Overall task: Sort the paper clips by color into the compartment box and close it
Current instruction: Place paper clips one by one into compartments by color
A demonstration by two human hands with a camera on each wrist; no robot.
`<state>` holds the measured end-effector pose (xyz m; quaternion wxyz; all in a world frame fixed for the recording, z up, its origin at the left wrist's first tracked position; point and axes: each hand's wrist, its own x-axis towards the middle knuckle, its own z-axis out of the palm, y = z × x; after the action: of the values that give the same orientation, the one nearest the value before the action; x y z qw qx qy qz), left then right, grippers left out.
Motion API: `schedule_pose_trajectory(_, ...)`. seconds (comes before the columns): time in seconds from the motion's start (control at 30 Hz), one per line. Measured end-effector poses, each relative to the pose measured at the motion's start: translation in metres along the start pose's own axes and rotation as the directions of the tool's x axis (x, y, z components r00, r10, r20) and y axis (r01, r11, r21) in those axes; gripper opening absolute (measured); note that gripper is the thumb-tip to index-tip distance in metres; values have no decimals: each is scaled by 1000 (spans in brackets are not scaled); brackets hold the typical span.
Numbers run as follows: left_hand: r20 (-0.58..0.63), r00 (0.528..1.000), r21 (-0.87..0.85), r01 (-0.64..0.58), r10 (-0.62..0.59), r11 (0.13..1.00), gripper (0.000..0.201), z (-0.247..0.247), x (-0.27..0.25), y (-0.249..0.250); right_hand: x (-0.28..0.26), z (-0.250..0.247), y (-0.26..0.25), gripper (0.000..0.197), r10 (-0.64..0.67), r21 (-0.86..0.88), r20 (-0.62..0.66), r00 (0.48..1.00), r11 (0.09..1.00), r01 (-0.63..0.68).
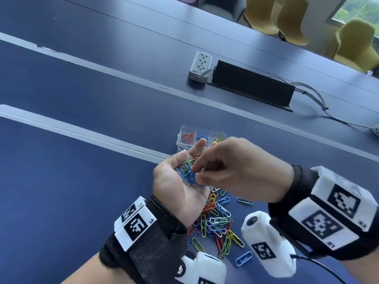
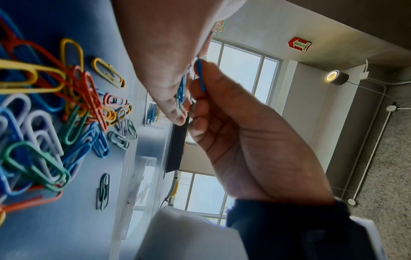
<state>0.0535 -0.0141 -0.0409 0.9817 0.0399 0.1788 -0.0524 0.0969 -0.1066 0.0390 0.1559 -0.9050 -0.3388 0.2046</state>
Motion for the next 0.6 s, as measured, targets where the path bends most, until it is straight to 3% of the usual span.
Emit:
schedule_pose_trajectory(0.3, -35, 999, -38, -38, 37, 999, 32, 1, -2, -3, 1, 17, -6, 24, 79, -41, -116, 990, 996, -84)
schedule_pose_trajectory(0.5, -51, 999, -35, -4, 2, 999, 27, 0, -2, -3, -2, 16, -4, 26, 91, 52, -180, 979, 995, -83)
schedule_pose_trajectory(0.6, -30, 1000, -68, 5, -7, 998, 34, -1, -1, -3, -3, 10, -2, 27, 92, 71, -188, 978, 994, -79)
